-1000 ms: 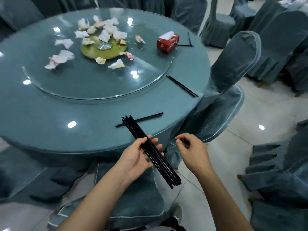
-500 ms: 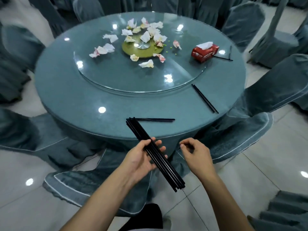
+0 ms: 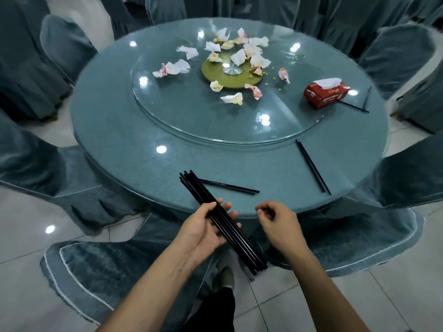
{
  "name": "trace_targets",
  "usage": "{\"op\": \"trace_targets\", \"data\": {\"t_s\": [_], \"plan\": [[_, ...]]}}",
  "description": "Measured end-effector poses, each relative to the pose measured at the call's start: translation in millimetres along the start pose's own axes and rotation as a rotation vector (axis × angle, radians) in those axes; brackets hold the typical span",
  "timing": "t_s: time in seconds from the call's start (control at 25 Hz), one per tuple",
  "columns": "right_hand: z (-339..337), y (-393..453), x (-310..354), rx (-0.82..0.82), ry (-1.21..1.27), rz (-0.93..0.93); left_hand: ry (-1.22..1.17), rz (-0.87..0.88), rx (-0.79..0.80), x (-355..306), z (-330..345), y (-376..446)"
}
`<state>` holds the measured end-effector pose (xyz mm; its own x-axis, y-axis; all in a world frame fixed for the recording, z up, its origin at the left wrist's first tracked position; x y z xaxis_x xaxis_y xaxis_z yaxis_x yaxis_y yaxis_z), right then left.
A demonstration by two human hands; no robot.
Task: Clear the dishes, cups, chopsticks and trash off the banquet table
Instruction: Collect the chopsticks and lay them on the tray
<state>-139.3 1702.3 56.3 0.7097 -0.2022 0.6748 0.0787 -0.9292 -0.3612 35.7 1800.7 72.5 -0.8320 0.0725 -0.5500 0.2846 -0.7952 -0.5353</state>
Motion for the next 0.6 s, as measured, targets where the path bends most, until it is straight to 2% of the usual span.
{"op": "trace_targets", "data": {"t_s": [0.32, 0.6], "plan": [[26, 94, 19, 0.117, -0.243, 0.018, -0.047, 0.044, -0.116, -9, 6, 54], [54, 142, 24, 0.046, -0.399, -0.081, -0.073, 0.049, -0.142, -12, 14, 84]]}}
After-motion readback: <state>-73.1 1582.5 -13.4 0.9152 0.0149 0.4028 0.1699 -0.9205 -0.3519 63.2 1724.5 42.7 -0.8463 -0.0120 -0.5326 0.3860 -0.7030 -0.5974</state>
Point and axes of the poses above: each hand's wrist, its own y-axis towards the middle knuckle, its own z-axis out of the palm, x = y × z, the point moved 4 cm from there along y, towards the middle knuckle, and after that the axes turned 15 degrees about z, right-handed, at the moved point
